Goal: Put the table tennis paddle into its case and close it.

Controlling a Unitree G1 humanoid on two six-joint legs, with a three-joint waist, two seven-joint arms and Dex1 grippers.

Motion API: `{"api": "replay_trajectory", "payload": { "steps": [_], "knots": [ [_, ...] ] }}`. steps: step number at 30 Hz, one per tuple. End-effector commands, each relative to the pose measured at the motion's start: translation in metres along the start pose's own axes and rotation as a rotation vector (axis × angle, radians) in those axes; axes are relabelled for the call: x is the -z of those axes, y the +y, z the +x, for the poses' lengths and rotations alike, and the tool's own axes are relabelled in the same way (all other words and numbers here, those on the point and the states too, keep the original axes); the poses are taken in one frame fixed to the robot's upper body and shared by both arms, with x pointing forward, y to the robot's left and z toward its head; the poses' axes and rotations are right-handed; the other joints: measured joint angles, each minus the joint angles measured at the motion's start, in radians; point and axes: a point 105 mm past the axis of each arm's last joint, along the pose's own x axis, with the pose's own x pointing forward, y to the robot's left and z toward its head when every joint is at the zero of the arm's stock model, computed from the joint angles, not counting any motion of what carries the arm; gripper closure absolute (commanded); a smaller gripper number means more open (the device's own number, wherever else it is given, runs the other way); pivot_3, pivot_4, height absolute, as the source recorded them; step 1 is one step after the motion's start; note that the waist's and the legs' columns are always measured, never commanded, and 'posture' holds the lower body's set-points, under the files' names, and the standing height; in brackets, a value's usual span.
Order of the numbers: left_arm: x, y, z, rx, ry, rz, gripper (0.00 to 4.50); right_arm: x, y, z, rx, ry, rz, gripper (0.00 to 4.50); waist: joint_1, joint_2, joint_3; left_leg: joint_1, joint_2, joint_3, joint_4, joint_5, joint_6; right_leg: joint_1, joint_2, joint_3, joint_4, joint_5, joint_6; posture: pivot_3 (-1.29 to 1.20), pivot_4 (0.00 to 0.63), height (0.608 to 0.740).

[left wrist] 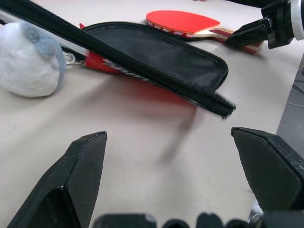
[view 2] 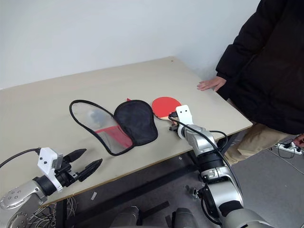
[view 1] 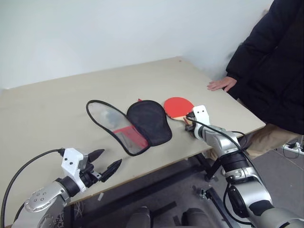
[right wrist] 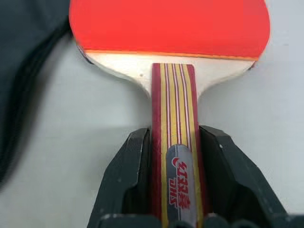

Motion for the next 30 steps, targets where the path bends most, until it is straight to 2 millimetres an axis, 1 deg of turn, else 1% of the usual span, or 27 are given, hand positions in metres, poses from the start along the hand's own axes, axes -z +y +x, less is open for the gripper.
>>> {"api": "replay_trajectory", "payload": {
  "steps": [1,8,11,12,17,20,25,30],
  "knots": [
    [-0.015,-0.001,-0.001,0.001,-0.050,0.048,0.00,-0.027,-0.014,-0.004,0.076,-0.075,0.029,3.22,0.000,0.000,0.000,0.000,0.000,0.000,0.000,0.000,0.000,0.000,0.000,0.000,0.000,0.000,0.000,0.00,0.000,0.740],
    [-0.015,-0.001,0.002,0.008,-0.049,0.045,0.00,-0.062,-0.003,-0.007,0.068,-0.187,0.034,3.22,-0.001,0.000,0.000,-0.001,0.000,0.000,-0.001,0.000,0.000,-0.002,0.001,0.001,0.000,0.001,0.001,0.00,0.000,0.740],
    [-0.016,-0.001,0.004,0.009,-0.050,0.045,0.00,-0.072,0.014,-0.006,0.004,-0.213,0.020,3.22,-0.005,0.000,0.000,-0.001,0.001,0.000,-0.003,0.000,0.001,-0.003,0.002,0.003,0.001,0.002,0.002,0.00,0.000,0.740],
    [-0.016,-0.001,0.004,0.010,-0.050,0.044,0.00,-0.073,0.019,-0.006,-0.014,-0.216,0.016,3.22,-0.006,0.000,0.000,-0.001,0.001,0.000,-0.003,0.000,0.001,-0.003,0.002,0.003,0.001,0.002,0.002,0.00,0.000,0.740],
    [-0.017,-0.002,0.005,0.009,-0.050,0.043,0.00,-0.078,0.064,-0.005,-0.168,-0.225,-0.044,3.22,-0.006,0.000,0.000,-0.001,0.001,0.000,-0.004,0.000,0.001,-0.004,0.003,0.003,0.001,0.002,0.002,0.00,0.000,0.740],
    [-0.018,-0.002,0.004,0.008,-0.051,0.042,0.00,-0.080,0.085,-0.004,-0.229,-0.226,-0.066,3.22,-0.006,0.000,0.000,-0.001,0.002,0.000,-0.004,0.000,0.001,-0.004,0.003,0.003,0.001,0.002,0.002,0.00,0.000,0.740],
    [-0.019,-0.004,0.003,0.002,-0.052,0.040,0.00,-0.087,0.108,0.000,-0.274,-0.237,-0.075,3.22,-0.001,0.000,0.000,-0.001,0.001,0.000,-0.003,0.000,0.001,-0.004,0.003,0.003,0.001,0.002,0.002,0.00,0.000,0.740],
    [-0.019,-0.006,0.001,-0.006,-0.051,0.038,0.00,-0.088,0.120,0.007,-0.279,-0.227,-0.084,3.22,-0.003,0.000,0.000,-0.001,0.002,0.000,-0.003,0.000,0.000,-0.004,0.004,0.003,0.001,0.002,0.001,0.00,0.000,0.740]
  ]
}}
